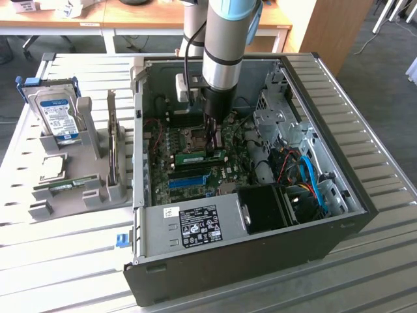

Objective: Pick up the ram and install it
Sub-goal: 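Insert the ram into the slot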

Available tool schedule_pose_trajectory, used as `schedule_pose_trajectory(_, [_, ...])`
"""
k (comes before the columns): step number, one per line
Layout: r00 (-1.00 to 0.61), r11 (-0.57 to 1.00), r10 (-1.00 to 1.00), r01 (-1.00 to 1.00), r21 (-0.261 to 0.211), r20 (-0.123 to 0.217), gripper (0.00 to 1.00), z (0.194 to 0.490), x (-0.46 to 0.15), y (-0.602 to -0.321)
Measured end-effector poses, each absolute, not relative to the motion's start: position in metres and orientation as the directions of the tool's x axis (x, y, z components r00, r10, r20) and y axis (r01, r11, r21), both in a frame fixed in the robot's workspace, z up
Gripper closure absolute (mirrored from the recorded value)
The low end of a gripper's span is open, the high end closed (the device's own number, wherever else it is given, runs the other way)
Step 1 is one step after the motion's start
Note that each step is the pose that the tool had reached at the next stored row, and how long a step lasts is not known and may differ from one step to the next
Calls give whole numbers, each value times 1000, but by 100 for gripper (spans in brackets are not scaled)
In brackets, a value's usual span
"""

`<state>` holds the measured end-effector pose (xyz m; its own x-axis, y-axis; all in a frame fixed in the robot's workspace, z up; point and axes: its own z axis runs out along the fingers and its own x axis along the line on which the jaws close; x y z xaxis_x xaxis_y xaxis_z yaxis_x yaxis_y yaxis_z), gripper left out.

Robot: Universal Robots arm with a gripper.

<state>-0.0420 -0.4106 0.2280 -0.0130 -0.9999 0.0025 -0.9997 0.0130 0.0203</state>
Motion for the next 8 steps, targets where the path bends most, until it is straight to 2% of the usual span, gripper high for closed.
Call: schedule_pose_trajectory(8, [-12,12,-1000,-1000,20,2,88,228,-42,-411])
